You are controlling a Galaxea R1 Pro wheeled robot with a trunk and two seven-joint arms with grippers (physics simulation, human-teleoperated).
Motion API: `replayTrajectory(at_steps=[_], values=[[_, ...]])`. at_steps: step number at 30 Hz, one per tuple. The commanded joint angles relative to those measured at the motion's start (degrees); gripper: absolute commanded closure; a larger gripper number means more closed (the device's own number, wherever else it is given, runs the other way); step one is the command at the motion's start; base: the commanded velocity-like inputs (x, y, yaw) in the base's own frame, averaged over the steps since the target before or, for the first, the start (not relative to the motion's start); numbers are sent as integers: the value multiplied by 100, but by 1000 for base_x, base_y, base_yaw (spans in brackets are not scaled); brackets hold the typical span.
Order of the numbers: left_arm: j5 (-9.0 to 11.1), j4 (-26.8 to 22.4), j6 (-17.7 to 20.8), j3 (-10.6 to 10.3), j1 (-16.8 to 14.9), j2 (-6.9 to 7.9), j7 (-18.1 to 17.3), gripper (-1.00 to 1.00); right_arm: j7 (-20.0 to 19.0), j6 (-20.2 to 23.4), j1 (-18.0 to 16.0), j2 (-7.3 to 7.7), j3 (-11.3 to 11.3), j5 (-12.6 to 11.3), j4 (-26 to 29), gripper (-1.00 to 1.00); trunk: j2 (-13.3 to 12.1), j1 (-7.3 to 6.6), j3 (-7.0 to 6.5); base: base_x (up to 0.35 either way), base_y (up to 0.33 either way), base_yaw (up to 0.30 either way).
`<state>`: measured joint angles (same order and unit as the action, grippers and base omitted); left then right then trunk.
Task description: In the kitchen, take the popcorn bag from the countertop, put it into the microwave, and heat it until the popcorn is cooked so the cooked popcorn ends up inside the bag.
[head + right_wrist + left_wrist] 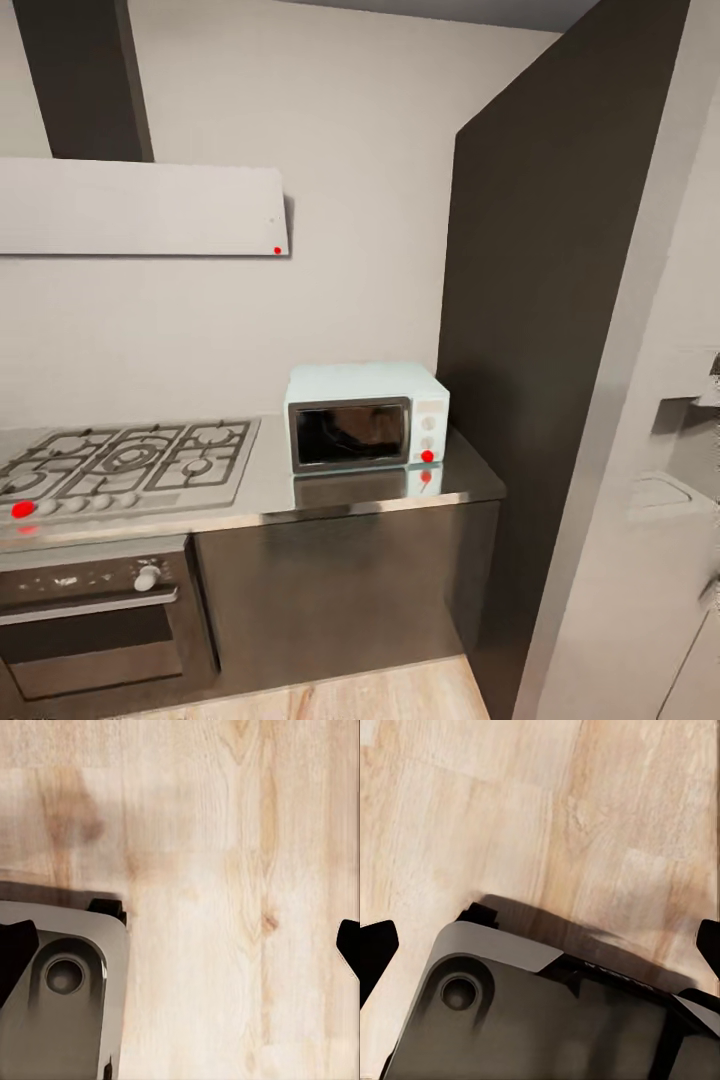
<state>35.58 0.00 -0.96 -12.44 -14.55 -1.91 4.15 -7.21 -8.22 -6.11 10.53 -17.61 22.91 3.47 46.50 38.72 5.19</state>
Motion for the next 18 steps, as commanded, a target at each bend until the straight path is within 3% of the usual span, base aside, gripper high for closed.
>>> replayTrajectory(at_steps=[1,9,18], values=[[41,0,-10,-48,-4,-2,24,-100,-26,-19,-4,2,-50,40,-4,-100,7,1,10,0,-282,20],[55,0,-10,-40,-4,7,24,-100,-17,-4,-4,6,-61,38,4,-100,7,1,11,0,-262,76],[46,0,-10,-31,-4,7,24,-100,-17,-5,-4,0,-25,45,3,-100,7,1,29,0,-28,249]])
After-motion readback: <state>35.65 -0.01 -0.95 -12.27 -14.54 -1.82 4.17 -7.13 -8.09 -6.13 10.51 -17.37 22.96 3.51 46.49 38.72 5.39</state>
